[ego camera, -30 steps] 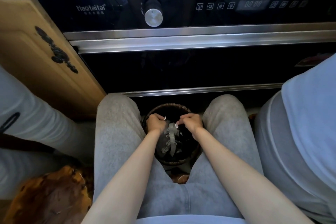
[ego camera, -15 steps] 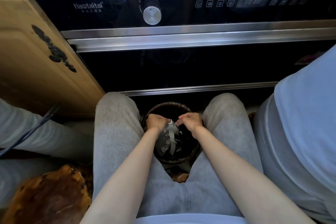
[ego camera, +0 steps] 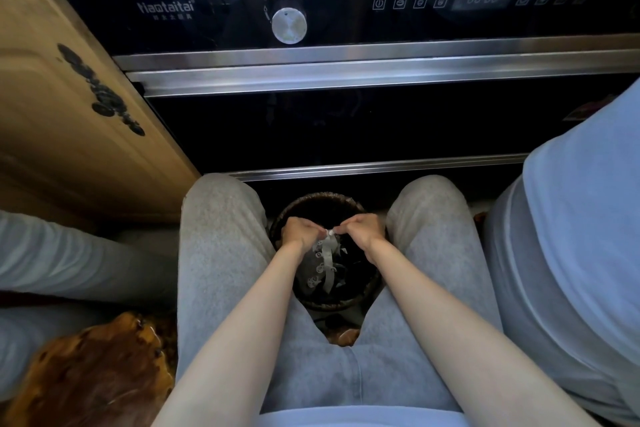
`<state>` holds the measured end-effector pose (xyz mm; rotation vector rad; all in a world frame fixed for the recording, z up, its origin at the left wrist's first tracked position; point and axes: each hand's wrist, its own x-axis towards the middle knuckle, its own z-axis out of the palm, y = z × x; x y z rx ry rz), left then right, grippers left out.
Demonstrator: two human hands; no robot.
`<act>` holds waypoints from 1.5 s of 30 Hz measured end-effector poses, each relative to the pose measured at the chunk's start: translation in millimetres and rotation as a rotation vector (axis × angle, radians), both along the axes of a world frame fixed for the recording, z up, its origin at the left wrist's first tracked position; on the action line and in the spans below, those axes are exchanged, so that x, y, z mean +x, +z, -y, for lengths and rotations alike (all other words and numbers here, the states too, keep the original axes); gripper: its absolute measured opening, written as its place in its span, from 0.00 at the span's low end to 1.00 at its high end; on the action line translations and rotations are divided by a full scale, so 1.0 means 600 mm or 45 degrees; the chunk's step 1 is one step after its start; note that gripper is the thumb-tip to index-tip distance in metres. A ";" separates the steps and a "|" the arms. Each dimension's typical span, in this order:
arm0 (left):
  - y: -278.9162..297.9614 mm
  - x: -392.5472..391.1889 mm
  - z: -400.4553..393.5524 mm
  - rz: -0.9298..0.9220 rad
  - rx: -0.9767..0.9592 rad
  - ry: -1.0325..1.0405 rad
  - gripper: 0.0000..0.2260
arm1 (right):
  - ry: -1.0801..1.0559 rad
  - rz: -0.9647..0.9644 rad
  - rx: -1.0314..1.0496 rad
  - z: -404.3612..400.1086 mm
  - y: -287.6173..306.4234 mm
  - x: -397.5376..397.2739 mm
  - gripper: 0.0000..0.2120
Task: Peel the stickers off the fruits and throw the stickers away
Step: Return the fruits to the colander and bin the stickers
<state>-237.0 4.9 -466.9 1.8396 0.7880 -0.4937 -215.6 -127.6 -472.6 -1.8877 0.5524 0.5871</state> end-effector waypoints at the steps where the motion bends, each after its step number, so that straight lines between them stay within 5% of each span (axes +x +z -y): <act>1: -0.002 0.001 -0.002 0.005 0.009 -0.011 0.04 | 0.006 -0.004 0.006 0.000 -0.001 0.000 0.08; 8: -0.013 0.004 -0.005 -0.011 0.046 -0.030 0.10 | 0.007 0.060 -0.007 -0.002 -0.008 -0.001 0.04; 16: -0.003 0.015 -0.004 -0.009 -0.270 0.274 0.07 | 0.123 0.097 0.006 -0.008 -0.010 -0.002 0.09; 25: 0.002 0.015 -0.005 -0.014 -0.417 0.235 0.13 | 0.302 0.018 -0.001 -0.007 -0.009 -0.006 0.06; 37: -0.005 0.014 -0.004 0.050 -0.204 0.289 0.07 | 0.211 0.111 -0.031 -0.004 -0.003 -0.005 0.03; 45: -0.004 0.006 -0.009 0.046 -0.064 0.329 0.14 | 0.453 0.266 -0.483 -0.013 -0.001 -0.010 0.02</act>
